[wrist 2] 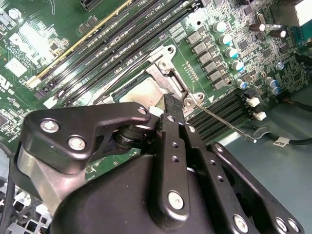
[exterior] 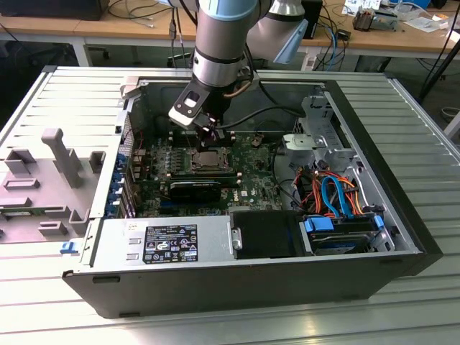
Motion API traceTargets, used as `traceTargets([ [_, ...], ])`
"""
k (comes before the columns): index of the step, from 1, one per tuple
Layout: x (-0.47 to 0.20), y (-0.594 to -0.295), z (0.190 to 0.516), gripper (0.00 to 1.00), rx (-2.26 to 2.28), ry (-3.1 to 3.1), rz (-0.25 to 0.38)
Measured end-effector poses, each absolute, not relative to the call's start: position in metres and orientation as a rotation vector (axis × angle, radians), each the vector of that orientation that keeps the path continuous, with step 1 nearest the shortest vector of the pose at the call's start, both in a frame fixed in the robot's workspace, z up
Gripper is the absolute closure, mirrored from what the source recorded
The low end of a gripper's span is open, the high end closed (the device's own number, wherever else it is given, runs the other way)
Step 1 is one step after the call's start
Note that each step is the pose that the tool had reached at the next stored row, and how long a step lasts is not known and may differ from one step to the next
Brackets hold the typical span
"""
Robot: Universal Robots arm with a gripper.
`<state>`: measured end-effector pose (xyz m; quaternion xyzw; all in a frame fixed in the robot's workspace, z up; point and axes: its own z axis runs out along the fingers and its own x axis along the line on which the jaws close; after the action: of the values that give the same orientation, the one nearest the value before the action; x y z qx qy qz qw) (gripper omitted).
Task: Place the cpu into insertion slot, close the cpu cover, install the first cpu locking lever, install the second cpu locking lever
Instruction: 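Install the first cpu locking lever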
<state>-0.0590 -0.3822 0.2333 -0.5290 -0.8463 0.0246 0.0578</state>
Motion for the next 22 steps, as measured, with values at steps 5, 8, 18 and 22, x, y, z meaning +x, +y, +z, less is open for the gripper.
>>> traceTargets([
  [5, -0.0590, -0.3822, 0.2333, 0.89, -1.585, -2.577, 0.076],
  [8, -0.0590, -0.3822, 0.2333, 0.89, -1.576, -2.583, 0.076],
  [18, -0.0590, -0.3822, 0.2333, 0.89, -1.506, -2.625, 0.081],
  [22, -0.0590, -0.3822, 0.2333, 0.89, -1.481, -2.640, 0.083],
])
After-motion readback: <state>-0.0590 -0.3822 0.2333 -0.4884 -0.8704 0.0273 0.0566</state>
